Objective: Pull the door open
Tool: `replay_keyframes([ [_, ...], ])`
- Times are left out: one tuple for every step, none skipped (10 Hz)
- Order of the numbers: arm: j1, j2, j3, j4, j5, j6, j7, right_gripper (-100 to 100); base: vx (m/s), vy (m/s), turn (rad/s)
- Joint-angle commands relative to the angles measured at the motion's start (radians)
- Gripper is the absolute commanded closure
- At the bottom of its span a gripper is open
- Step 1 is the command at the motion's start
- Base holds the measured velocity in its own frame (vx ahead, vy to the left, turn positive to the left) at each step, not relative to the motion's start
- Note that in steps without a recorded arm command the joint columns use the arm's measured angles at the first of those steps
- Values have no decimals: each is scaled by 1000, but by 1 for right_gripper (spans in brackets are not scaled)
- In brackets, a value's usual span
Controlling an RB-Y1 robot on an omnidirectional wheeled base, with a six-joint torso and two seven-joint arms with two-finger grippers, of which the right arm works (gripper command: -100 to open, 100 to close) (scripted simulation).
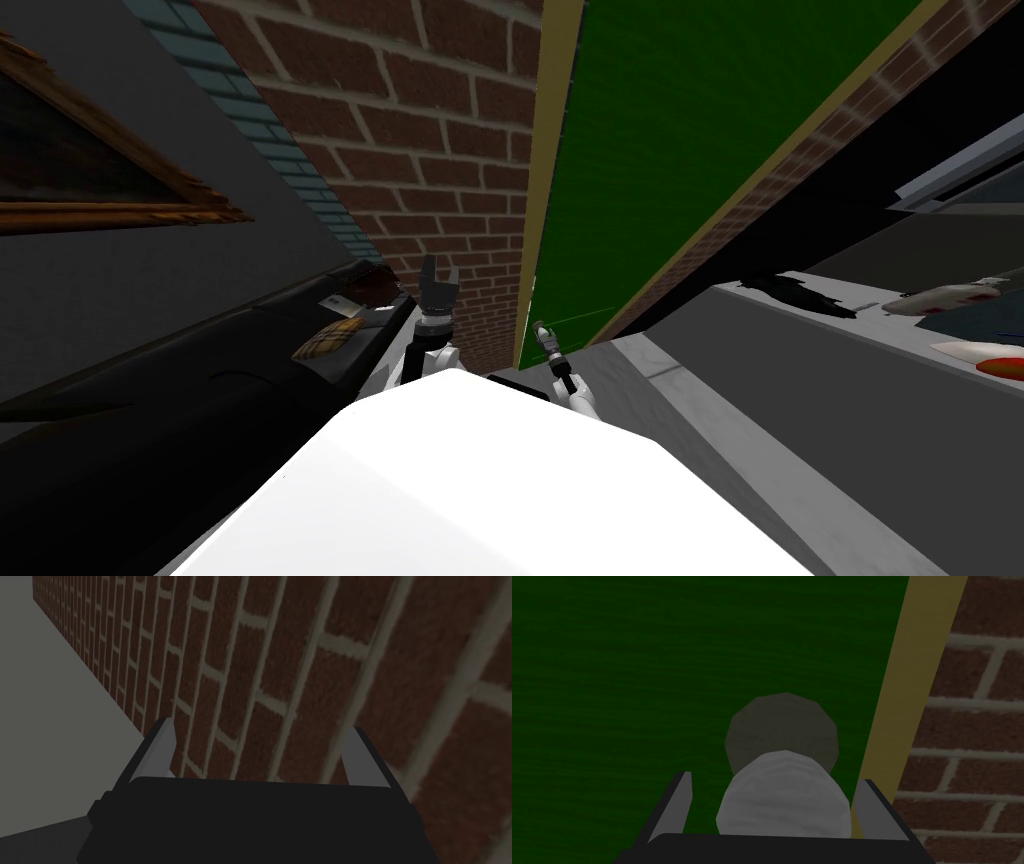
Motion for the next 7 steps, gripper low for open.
replay_keyframes([
  [2,-2,0,-2,0,-1,-3,100,-6,4,6],
  [2,-2,0,-2,0,-1,-3,100,-12,7,3],
  [2,-2,0,-2,0,-1,-3,100,-5,2,-3],
  [2,-2,0,-2,0,-1,-3,100,0,0,0],
  [2,-2,0,-2,0,-1,-3,100,0,0,0],
  [2,-2,0,-2,0,-1,-3,100,0,0,0],
  [5,-5,5,-6,-21,0,-34,100,-52,-30,204],
])
